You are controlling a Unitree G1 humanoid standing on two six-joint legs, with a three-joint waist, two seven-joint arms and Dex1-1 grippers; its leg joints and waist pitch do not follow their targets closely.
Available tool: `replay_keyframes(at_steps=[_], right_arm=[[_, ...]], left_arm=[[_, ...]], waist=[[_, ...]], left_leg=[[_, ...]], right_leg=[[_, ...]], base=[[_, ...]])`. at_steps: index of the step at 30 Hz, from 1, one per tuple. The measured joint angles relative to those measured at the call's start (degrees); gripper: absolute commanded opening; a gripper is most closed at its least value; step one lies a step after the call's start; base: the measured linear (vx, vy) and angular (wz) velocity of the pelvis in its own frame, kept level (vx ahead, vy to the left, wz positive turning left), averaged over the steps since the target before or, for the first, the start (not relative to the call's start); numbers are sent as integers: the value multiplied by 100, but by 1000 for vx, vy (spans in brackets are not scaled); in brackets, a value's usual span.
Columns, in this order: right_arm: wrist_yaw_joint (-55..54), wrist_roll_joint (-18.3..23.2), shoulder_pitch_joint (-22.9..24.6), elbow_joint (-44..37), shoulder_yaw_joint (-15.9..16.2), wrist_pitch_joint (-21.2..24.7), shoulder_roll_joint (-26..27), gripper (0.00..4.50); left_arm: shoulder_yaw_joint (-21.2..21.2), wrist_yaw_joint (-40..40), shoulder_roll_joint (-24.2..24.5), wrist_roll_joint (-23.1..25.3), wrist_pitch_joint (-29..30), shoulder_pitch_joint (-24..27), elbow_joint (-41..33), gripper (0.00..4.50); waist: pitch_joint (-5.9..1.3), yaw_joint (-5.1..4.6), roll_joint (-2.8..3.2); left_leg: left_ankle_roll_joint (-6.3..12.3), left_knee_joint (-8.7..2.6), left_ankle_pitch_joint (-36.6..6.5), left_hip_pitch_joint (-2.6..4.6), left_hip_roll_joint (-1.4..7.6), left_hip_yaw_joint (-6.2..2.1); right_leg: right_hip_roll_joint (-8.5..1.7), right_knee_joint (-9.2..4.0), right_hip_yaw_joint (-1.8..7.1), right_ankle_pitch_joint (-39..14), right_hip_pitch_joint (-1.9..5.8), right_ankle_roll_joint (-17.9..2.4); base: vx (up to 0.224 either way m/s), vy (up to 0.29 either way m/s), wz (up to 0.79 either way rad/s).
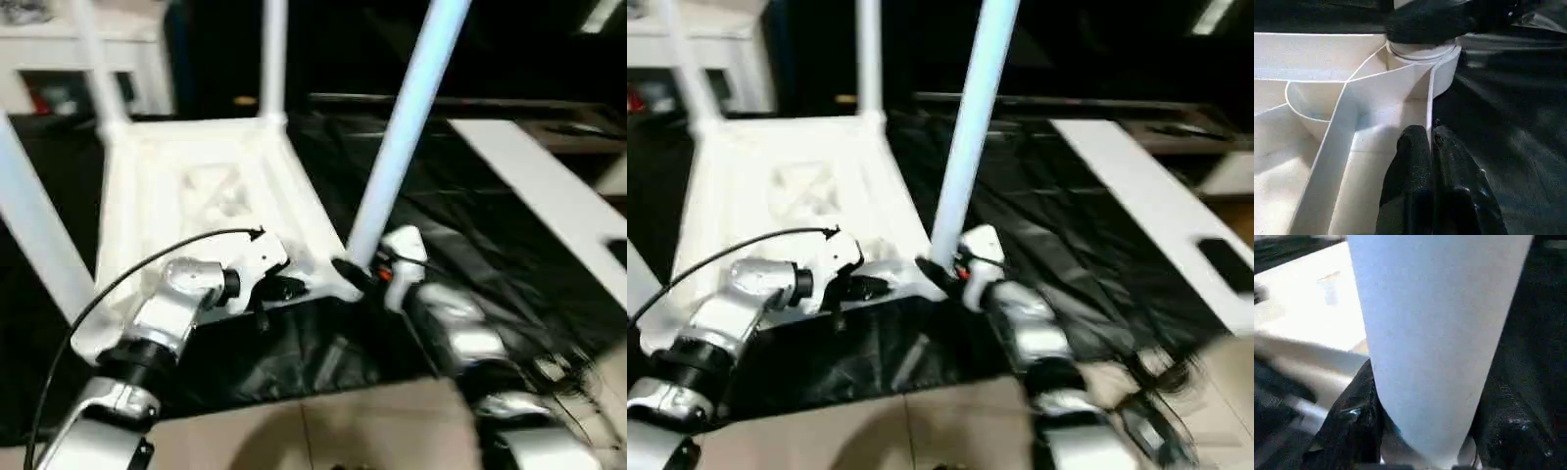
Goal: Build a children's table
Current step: Rotate leg to tighten
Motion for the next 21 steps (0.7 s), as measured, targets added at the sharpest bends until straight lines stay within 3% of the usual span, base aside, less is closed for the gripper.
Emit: replay_keyframes(at_steps=[1, 2, 3, 4, 5, 6, 7, 9, 11, 14, 17, 19, 21], right_arm=[[-181, -38, -54, 72, -1, 3, 57, 200], [-263, -52, -51, 88, -15, 1, 72, 200], [-372, -57, -96, 137, -80, -28, 96, 200], [-433, -57, -140, 159, -106, -58, 119, 270], [-479, -58, -177, 171, -110, -77, 128, 270], [-500, 24, -242, 170, -168, -68, 172, 272], [-500, 111, -251, 140, -204, -67, 205, 282], [-490, 140, -250, 85, -204, -56, 195, 299], [-358, 73, -196, 36, -162, -81, 110, 299], [384, 70, 100, -370, -9, -76, -334, 299], [988, 168, 322, -705, 15, 11, -658, 299], [1408, 301, 531, -1036, 22, 84, -974, 313], [1982, 527, 819, -1489, 32, 292, -1345, 313]], left_arm=[[0, 61, -12, 30, 17, -1, 2, 0], [-7, 102, -46, 51, 31, -2, 8, 0], [-1, 199, -94, 109, -8, -20, 12, 0], [15, 220, -94, 116, -58, -37, 23, 0], [24, 229, -94, 116, -101, -37, 27, 0], [39, 225, -95, 116, -158, -56, 27, 0], [36, 211, -98, 123, -173, -84, 38, 0], [28, 190, -102, 135, -280, -109, 79, 0], [-28, 185, -108, 139, -409, -125, 137, 0], [-146, 98, -114, 134, -670, -224, 260, 0], [-175, 75, -133, 141, -858, -232, 288, 0], [-178, 29, -161, 126, -893, -244, 290, 44], [-124, -34, -174, -32, -945, -225, 291, 55]], waist=[[24, 32, -1], [25, 27, -34], [17, 116, -218], [17, 167, -227], [13, 237, -202], [-5, 295, -128], [-26, 325, -87], [-35, 348, -83], [-34, 359, -74], [-33, 444, -65], [-31, 462, -60], [-26, 482, -45], [-17, 521, -34]], left_leg=[[0, -11, 0, -7, 22, -11], [-1, 10, 1, -6, 21, 12], [-6, 35, -2, 74, -9, 202], [-35, 30, -25, 87, -58, 175], [-18, 23, -105, 67, -82, 131], [8, 23, -148, -50, -89, 44], [-4, -11, -139, -102, -84, -1], [-72, -64, -72, -129, -78, 41], [-49, -42, -3, -120, -67, 90], [-48, -54, -4, -139, -63, 110], [-33, -56, 6, -169, -55, 153], [-1, -50, 28, -183, -58, 176], [12, -42, 36, -188, -58, 215]], right_leg=[[-26, 204, 35, -95, 12, -34], [-45, 421, 132, -190, 34, -88], [-44, 750, 434, -309, 29, 121], [-27, 749, 449, -327, -28, 104], [-31, 718, 422, -330, -68, 100], [-42, 663, 330, -331, -100, 98], [-17, 623, 304, -328, -130, 93], [-4, 598, 344, -224, -170, 25], [-7, 624, 375, -139, -172, 18], [-10, 581, 380, -141, -173, 28], [-10, 546, 413, -114, -176, 59], [-10, 542, 444, -109, -179, 62], [-9, 540, 482, -106, -183, 61]], base=[[-81, -34, 0], [-81, -34, 0], [5, -86, 8], [9, -62, -16], [9, -62, -16], [15, -21, -40], [54, -8, -27], [27, -4, -13], [0, 0, 0], [0, 0, 0], [0, 0, 0], [0, 0, 0], [0, 0, 0]])
